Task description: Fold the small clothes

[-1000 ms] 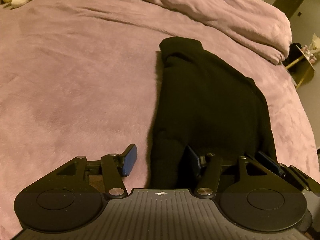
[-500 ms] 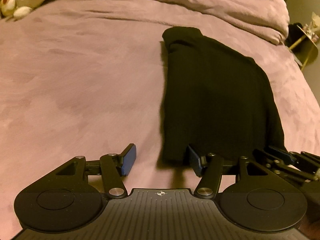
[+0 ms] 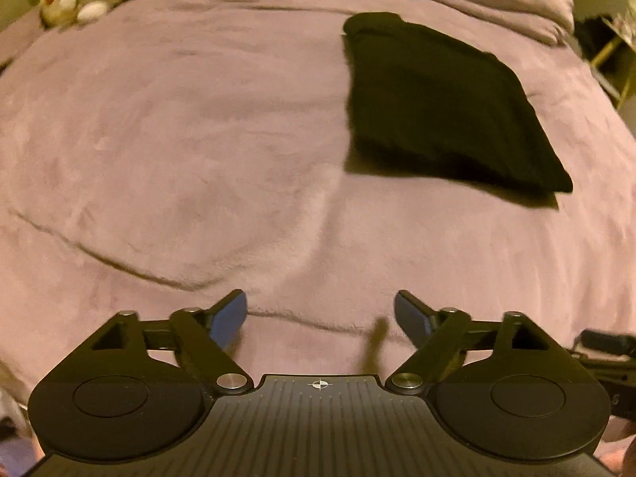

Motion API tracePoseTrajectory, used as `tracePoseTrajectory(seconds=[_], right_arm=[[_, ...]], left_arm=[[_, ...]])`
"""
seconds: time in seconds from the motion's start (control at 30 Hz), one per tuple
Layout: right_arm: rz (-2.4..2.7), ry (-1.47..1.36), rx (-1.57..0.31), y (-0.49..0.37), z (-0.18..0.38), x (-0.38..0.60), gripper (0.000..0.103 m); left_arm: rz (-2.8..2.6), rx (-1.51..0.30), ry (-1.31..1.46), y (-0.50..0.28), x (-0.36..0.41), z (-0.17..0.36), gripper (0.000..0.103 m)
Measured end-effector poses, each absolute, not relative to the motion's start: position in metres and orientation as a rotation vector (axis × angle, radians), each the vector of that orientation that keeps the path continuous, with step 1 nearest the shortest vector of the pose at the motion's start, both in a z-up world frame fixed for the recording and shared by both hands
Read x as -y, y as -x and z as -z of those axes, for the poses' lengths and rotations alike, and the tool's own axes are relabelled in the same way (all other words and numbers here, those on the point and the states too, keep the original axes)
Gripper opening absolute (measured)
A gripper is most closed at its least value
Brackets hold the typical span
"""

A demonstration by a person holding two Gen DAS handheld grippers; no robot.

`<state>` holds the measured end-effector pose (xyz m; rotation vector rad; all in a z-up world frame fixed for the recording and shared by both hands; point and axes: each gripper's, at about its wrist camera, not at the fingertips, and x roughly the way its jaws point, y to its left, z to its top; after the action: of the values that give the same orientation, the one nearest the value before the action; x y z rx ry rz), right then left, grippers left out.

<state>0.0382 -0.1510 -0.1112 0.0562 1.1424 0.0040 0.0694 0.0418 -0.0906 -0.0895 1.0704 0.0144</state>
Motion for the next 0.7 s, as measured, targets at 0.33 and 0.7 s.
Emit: tracePoseTrajectory(seconds=[0.33, 0.7], right_arm=[[0.018, 0.007, -1.132, -0.050, 0.073, 0.135, 0.097], [0.049, -0.024, -1.080, -0.072, 0.040, 0.128, 0.098]], left_arm=[[0.020, -1.051, -0.013, -0.077, -0.025, 0.057, 0.095], [-0.002, -0.991, -0.106, -0.094, -0.017, 0.030, 0.096]])
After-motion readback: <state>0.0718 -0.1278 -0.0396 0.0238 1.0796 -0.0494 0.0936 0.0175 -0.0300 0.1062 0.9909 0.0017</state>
